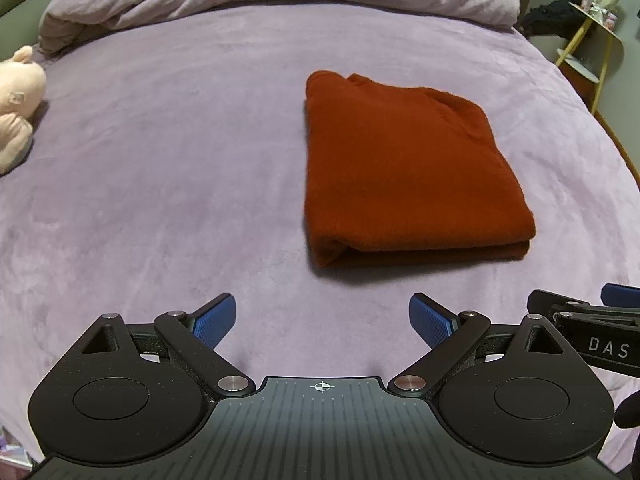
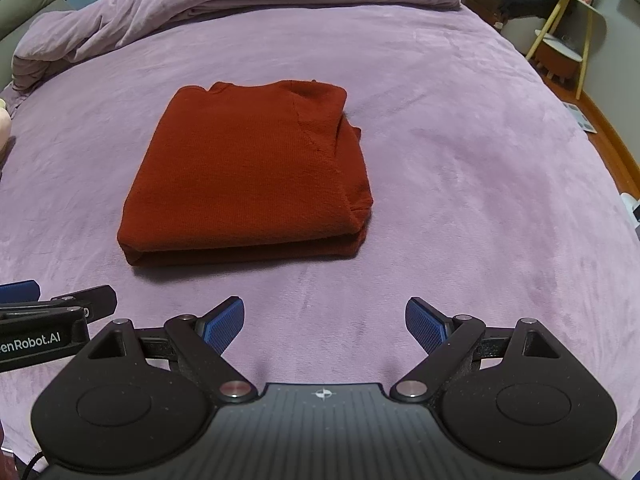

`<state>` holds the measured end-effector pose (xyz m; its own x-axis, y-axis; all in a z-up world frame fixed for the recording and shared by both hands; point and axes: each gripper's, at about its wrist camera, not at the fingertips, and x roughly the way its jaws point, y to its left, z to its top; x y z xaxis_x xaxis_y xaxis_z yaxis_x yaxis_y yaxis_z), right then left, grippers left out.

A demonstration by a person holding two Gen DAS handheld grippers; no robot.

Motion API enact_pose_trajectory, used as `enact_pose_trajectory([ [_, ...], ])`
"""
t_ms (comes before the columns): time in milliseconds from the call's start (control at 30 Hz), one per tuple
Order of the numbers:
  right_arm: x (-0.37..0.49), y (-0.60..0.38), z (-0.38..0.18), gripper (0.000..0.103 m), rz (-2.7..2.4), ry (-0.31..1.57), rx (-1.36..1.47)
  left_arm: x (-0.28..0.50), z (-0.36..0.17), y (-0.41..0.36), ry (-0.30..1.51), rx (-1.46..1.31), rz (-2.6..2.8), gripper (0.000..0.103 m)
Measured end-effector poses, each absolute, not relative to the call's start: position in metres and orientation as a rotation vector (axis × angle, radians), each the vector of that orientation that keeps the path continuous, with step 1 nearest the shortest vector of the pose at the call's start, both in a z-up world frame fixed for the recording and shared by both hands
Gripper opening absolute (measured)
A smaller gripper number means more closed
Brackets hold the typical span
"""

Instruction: Fold small clothes

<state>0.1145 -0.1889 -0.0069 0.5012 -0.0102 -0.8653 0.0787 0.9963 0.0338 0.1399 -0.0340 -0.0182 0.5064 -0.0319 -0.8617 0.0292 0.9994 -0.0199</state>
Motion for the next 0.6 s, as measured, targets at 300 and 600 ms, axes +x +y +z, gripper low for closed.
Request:
enact_pose_trajectory([
  [300,0.1121,-0.1878,-0.0059,0.088,-0.051,1.035,0.057,0.1393,-0.0184,-0.0350,1.035,-0.006,-0.039,0.097],
  [600,0.1112,-0.1875,-0.0045,0.088,-0.055,1.027,0.046,0.1382,-0.0181,-0.0355,1.034,0.000,-0.042,0.097],
])
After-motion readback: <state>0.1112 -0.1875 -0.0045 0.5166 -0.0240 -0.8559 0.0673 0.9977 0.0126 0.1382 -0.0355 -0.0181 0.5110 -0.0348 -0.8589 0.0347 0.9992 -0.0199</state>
